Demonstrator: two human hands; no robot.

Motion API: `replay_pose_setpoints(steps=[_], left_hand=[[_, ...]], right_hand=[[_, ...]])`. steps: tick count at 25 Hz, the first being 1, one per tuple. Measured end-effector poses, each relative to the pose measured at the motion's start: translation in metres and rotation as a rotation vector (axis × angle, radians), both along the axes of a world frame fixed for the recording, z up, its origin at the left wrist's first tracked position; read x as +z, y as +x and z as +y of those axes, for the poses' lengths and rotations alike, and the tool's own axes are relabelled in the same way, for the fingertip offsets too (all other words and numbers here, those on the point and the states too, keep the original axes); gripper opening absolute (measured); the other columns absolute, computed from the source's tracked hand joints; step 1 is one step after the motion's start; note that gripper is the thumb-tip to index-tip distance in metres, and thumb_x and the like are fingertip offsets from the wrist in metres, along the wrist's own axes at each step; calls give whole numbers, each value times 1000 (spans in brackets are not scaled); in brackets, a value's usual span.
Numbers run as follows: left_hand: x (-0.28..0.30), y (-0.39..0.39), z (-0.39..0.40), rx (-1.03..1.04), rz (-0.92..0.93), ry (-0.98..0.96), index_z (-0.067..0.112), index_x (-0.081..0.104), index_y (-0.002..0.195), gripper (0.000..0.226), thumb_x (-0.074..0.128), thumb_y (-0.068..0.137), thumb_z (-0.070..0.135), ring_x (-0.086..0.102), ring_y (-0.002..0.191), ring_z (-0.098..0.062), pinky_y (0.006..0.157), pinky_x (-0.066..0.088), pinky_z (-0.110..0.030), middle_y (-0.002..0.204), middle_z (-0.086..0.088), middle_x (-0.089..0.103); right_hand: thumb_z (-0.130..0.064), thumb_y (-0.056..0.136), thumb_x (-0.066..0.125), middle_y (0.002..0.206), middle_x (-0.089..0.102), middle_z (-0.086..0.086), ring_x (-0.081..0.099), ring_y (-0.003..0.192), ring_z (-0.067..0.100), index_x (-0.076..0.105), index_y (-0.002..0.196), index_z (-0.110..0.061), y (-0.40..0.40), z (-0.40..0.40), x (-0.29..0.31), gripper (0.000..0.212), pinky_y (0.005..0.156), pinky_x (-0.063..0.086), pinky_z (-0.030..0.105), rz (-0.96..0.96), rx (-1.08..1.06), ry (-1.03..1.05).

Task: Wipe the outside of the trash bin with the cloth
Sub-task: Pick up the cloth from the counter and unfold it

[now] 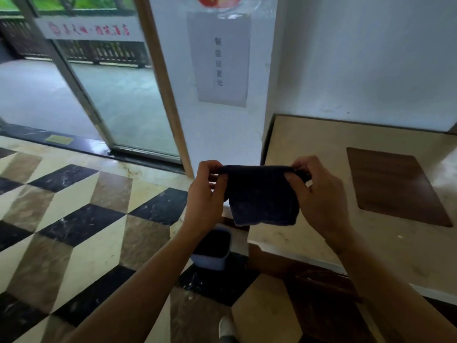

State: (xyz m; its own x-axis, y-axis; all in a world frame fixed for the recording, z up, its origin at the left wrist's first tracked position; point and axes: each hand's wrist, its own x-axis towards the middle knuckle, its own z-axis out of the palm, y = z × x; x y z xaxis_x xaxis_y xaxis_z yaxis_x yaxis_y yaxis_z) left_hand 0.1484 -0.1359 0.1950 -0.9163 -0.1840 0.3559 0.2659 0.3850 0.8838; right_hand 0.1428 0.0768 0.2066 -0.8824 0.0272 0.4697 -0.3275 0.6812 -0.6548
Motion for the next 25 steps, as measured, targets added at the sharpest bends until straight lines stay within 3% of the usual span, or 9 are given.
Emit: replay_pose_setpoints(steps=[5, 10, 16, 21, 25], left_hand=[[7, 42, -53, 103, 26, -44, 25, 47, 104, 14, 50, 94, 15, 61, 80, 1, 62, 46, -6, 92, 18, 60], [9, 46, -109, 152, 4, -30, 20, 49, 106, 14, 50, 94, 13, 61, 83, -7, 62, 48, -9, 93, 16, 60], [-9, 19, -181, 147, -45, -3, 23, 48, 105, 14, 49, 95, 13, 61, 79, -5, 62, 50, -12, 91, 16, 60], [-56, -13, -208, 137, -97, -80, 30, 46, 103, 15, 48, 95, 18, 60, 82, 6, 68, 51, -19, 89, 21, 59], [-137, -35, -212, 190, -66, -120, 32, 44, 103, 16, 48, 94, 20, 57, 83, 11, 71, 52, -23, 89, 24, 56]], right_hand=[[-28, 94, 58, 89, 65, -9, 64, 79, 13, 55, 102, -25, 18, -54, 3, 9, 65, 54, 37, -15, 138, -39], [-24, 94, 59, 87, 63, -9, 62, 76, 13, 56, 103, -21, 14, -112, 1, 10, 65, 48, 28, 14, 194, -53], [-26, 95, 58, 91, 63, -8, 60, 80, 15, 54, 104, -24, -12, -187, -16, 10, 68, 47, 30, -34, 164, -27], [-26, 96, 55, 98, 62, -6, 61, 90, 20, 55, 109, -21, -37, -223, -70, 14, 71, 47, 30, -55, 56, -71], [-24, 97, 55, 101, 61, -4, 60, 92, 25, 56, 111, -17, -59, -241, -153, 16, 74, 50, 36, -54, 12, -176]])
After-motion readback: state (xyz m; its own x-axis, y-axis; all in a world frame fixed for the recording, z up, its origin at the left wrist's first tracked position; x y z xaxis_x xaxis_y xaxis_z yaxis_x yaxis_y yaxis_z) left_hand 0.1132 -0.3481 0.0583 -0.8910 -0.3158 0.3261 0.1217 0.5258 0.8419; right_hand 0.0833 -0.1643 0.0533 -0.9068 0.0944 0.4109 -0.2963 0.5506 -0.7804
